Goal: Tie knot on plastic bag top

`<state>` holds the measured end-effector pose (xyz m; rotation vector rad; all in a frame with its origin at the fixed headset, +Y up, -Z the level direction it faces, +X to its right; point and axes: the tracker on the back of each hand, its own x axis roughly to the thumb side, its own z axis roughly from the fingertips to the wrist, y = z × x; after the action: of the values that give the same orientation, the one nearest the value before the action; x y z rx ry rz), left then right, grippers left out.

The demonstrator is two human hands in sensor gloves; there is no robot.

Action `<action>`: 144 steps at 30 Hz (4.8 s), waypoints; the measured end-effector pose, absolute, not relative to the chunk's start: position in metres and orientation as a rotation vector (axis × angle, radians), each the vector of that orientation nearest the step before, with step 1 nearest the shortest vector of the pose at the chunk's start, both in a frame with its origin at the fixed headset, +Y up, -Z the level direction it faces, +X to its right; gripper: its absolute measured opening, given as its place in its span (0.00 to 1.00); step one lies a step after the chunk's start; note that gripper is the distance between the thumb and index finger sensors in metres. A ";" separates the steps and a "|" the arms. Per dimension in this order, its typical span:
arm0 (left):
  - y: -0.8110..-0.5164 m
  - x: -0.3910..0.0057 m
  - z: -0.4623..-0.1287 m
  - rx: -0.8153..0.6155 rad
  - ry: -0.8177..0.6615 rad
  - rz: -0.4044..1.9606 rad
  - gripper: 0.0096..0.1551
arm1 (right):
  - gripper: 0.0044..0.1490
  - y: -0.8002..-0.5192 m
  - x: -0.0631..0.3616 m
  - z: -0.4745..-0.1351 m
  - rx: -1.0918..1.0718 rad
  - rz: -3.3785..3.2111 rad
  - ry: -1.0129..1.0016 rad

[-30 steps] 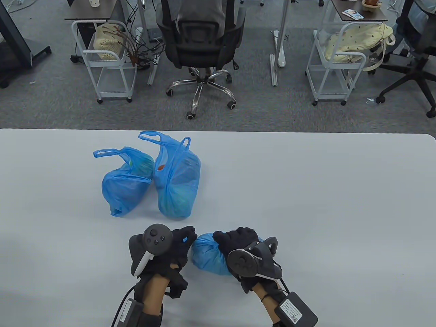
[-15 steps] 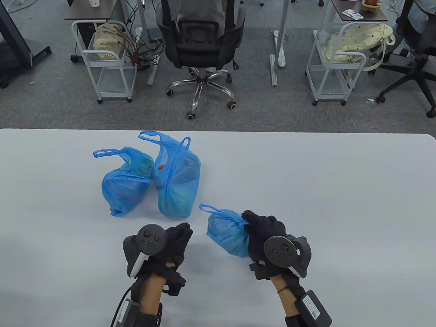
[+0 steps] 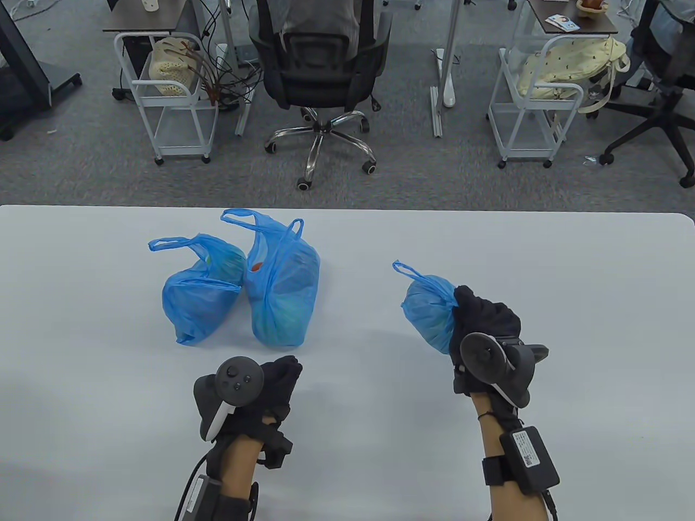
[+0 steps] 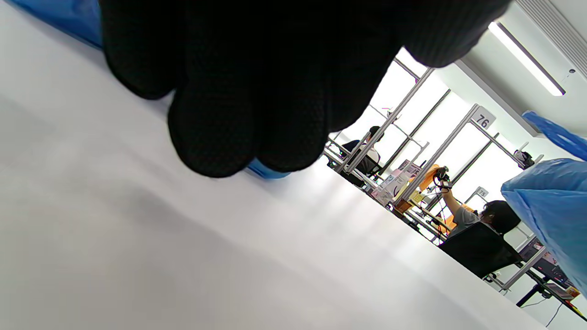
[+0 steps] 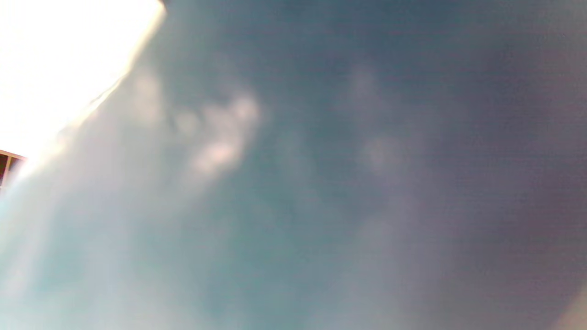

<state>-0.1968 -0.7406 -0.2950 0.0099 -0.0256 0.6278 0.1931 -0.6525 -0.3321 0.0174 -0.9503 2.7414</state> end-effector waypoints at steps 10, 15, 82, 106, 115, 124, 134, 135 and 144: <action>-0.741 -0.197 -0.295 0.048 -0.015 0.626 0.31 | 0.26 -0.673 0.216 -0.387 -0.223 2.763 -0.828; -0.739 -0.200 -0.295 0.071 -0.007 0.634 0.31 | 0.27 -0.707 0.223 -0.406 -0.369 2.829 -0.717; -0.651 -0.136 -0.378 0.247 0.381 -0.234 0.51 | 0.31 -0.722 0.124 -0.306 0.287 2.828 -0.821; -0.648 -0.126 -0.403 0.371 0.385 -0.110 0.20 | 0.30 -0.727 0.132 -0.315 0.235 2.794 -0.786; -0.586 -0.104 -0.366 0.493 0.210 0.128 0.19 | 0.30 -0.726 0.141 -0.314 0.140 2.716 -0.789; -0.532 -0.116 -0.305 0.583 -0.040 0.376 0.18 | 0.29 -0.713 0.172 -0.302 -0.092 2.239 -0.810; -0.536 -0.129 -0.243 0.625 -0.208 0.605 0.17 | 0.29 -0.716 0.200 -0.292 -0.192 1.757 -0.725; -0.543 -0.130 -0.239 0.612 -0.206 0.643 0.17 | 0.29 -0.718 0.201 -0.292 -0.192 1.718 -0.704; -0.655 -0.148 -0.268 0.377 -0.209 1.225 0.18 | 0.31 -0.730 0.195 -0.305 -0.057 1.661 -0.488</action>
<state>-0.1485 -0.6554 -0.2680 0.3765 -0.2093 1.2250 0.1954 -0.7302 -0.3050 -0.0565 -0.4878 1.6611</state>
